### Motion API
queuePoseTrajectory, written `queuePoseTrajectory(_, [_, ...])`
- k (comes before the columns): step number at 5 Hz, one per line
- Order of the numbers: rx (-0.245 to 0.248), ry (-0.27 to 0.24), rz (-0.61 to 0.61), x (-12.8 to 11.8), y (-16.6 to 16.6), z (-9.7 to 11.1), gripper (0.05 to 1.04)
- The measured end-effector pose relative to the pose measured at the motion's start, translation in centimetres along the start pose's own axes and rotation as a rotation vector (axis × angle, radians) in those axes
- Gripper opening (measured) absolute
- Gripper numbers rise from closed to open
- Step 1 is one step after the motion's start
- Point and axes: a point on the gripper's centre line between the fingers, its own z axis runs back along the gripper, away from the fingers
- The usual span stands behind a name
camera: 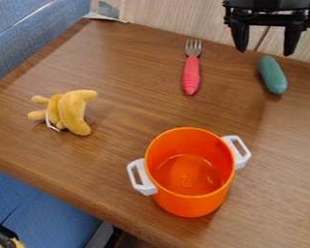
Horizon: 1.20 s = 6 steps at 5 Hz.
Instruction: Move the pink fork between the toy and orange pot
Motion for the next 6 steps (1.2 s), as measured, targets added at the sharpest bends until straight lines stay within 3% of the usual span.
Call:
queuePoseTrajectory(1, [0.014, 0.04, 0.008, -0.7, 0.3, -1.5, 1.001])
queuePoseTrajectory(2, [0.063, 0.038, 0.075, -1.1, 2.0, -2.1, 1.001])
queuePoseTrajectory(3, [0.094, -0.006, 0.145, -0.9, 4.0, -1.3, 1.001])
queuePoseTrajectory(6, [0.231, -0.038, 0.279, -0.2, 8.4, -0.5, 1.001])
